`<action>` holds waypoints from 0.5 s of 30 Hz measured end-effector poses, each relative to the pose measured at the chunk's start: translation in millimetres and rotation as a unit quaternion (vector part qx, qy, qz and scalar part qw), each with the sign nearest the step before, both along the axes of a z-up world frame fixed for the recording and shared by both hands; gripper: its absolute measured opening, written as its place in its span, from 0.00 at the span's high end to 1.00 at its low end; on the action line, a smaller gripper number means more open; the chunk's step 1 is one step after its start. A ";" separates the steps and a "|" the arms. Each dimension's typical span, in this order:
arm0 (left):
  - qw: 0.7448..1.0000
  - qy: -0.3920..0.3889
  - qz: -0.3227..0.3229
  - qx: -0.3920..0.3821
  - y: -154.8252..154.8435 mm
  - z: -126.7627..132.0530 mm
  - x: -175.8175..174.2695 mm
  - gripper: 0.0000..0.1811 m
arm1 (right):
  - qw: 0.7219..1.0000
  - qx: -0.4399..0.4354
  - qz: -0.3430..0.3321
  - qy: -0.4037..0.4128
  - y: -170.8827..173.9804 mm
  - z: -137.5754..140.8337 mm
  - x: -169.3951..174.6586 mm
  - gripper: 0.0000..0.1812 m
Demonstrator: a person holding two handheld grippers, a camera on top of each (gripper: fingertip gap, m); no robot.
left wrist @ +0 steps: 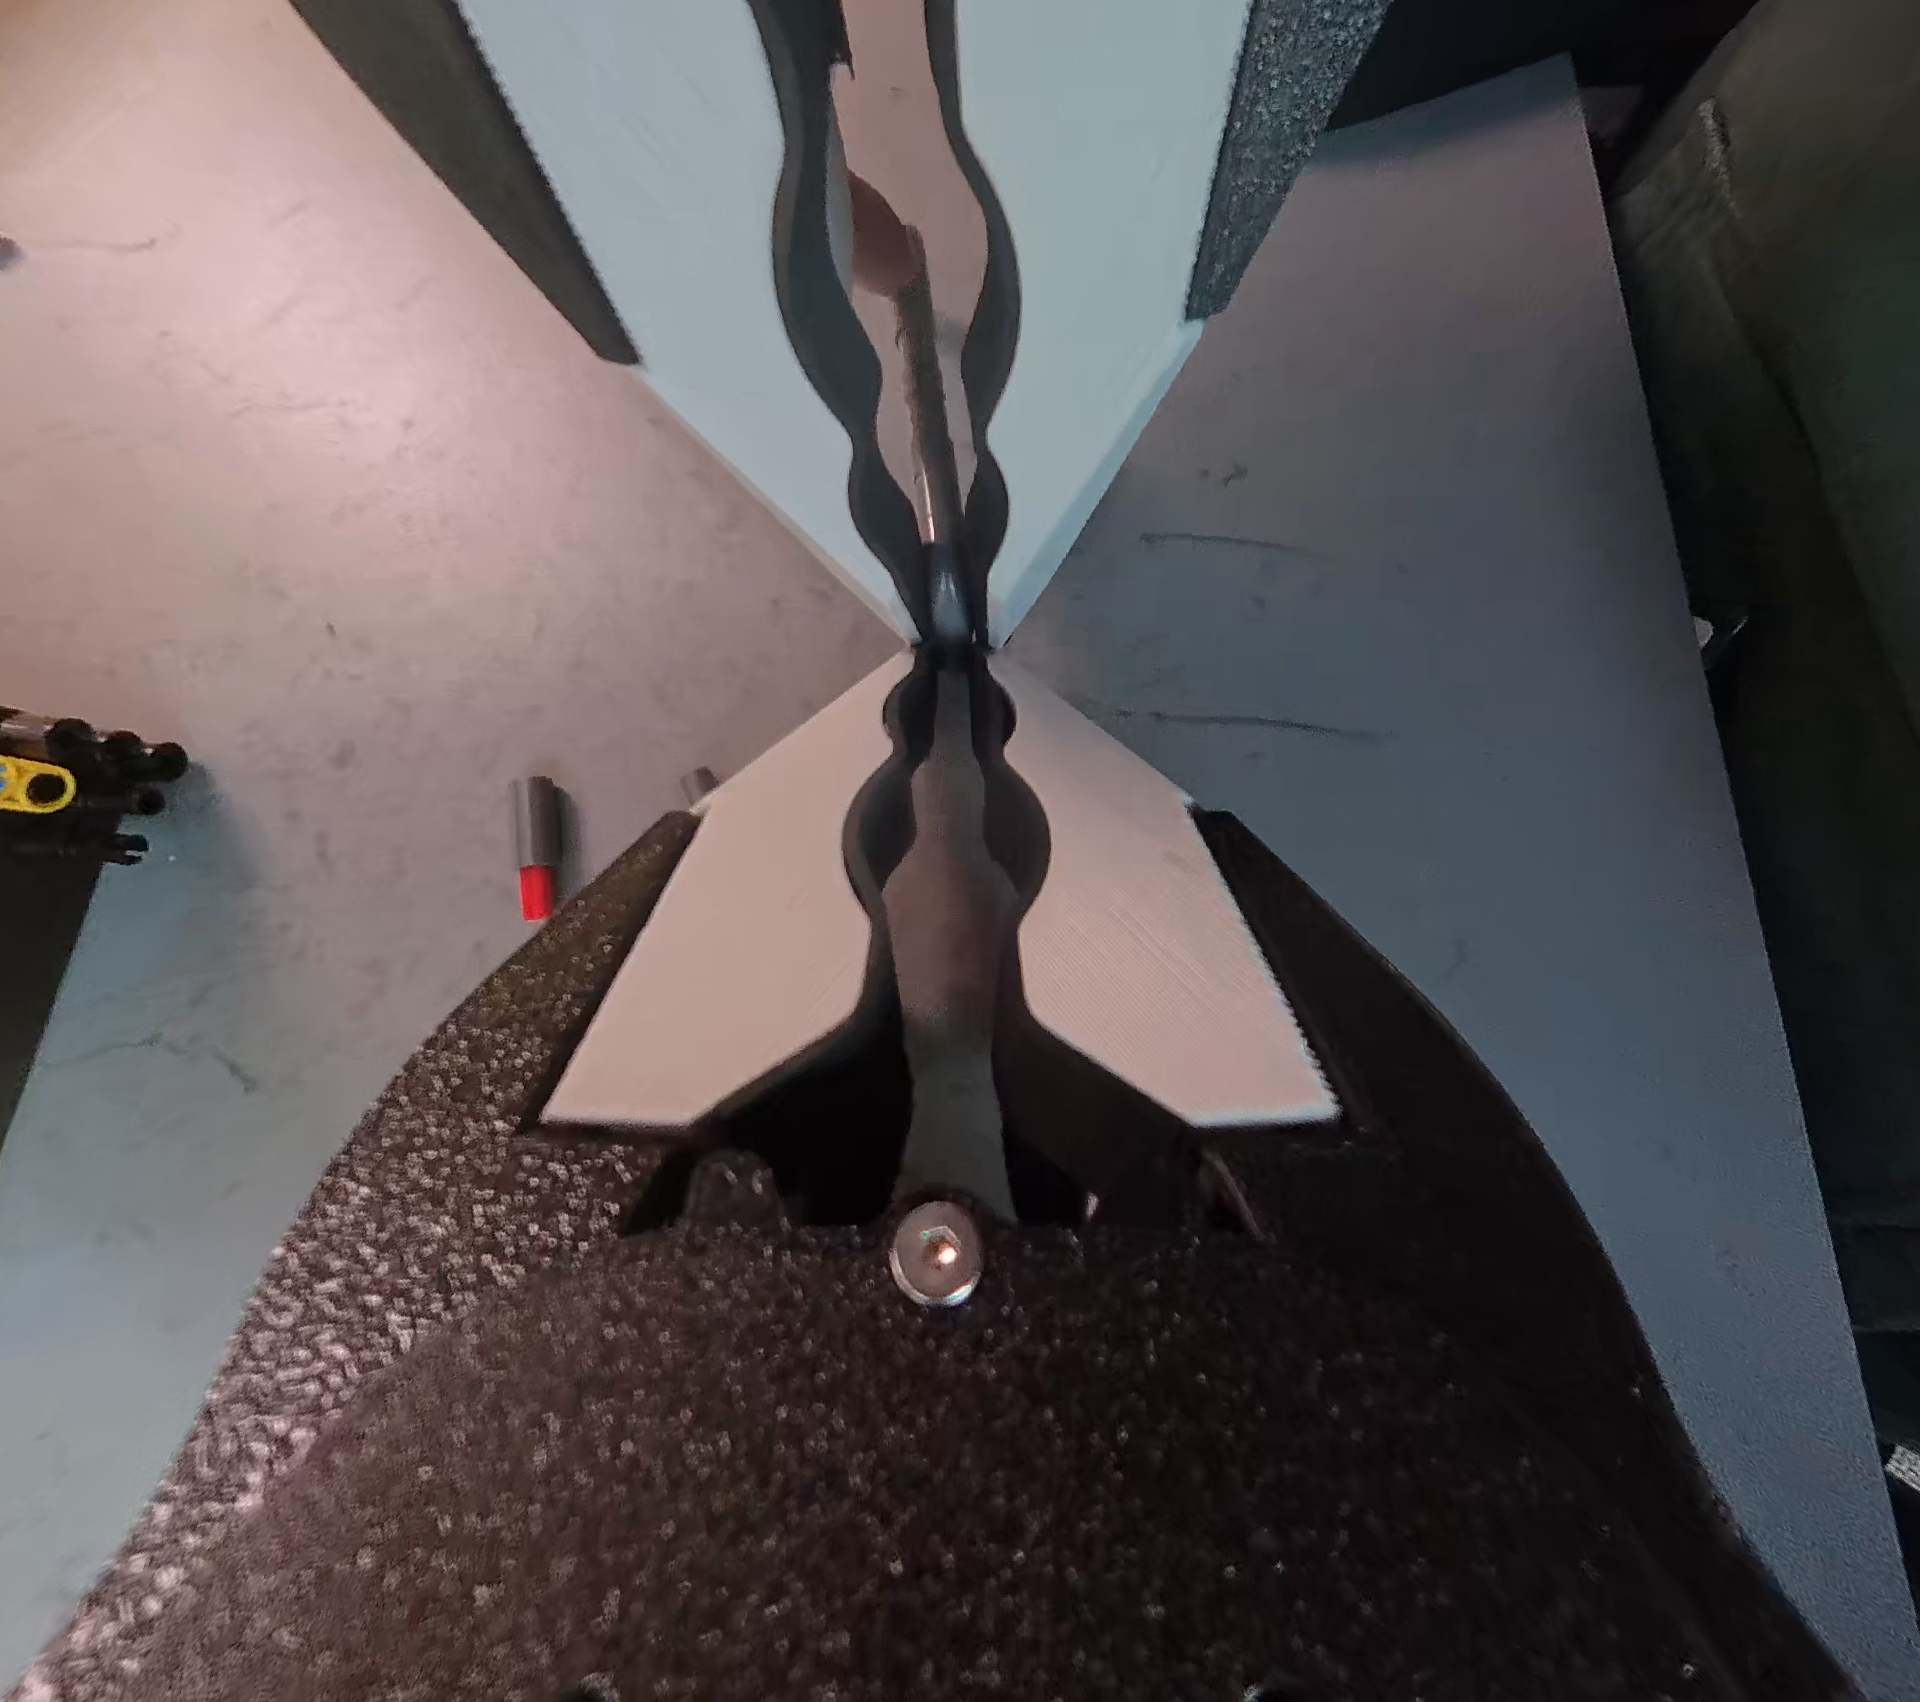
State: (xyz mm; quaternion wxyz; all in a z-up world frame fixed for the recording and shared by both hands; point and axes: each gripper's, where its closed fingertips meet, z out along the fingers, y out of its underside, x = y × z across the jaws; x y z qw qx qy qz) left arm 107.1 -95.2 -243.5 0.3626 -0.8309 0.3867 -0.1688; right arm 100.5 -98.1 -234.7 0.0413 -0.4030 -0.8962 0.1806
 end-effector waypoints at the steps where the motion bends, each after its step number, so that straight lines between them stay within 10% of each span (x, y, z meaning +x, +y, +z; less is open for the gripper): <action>1: 1.000 0.003 -0.001 0.000 -0.3 -0.6 -0.3 0.97 | 1.000 0.001 0.000 0.003 0.0 -0.3 -0.2 0.97; 15: 0.991 -0.119 0.021 -0.049 -0.4 21.1 -4.4 0.97 | 0.972 -0.128 -0.083 0.178 18.8 25.5 0.6 0.83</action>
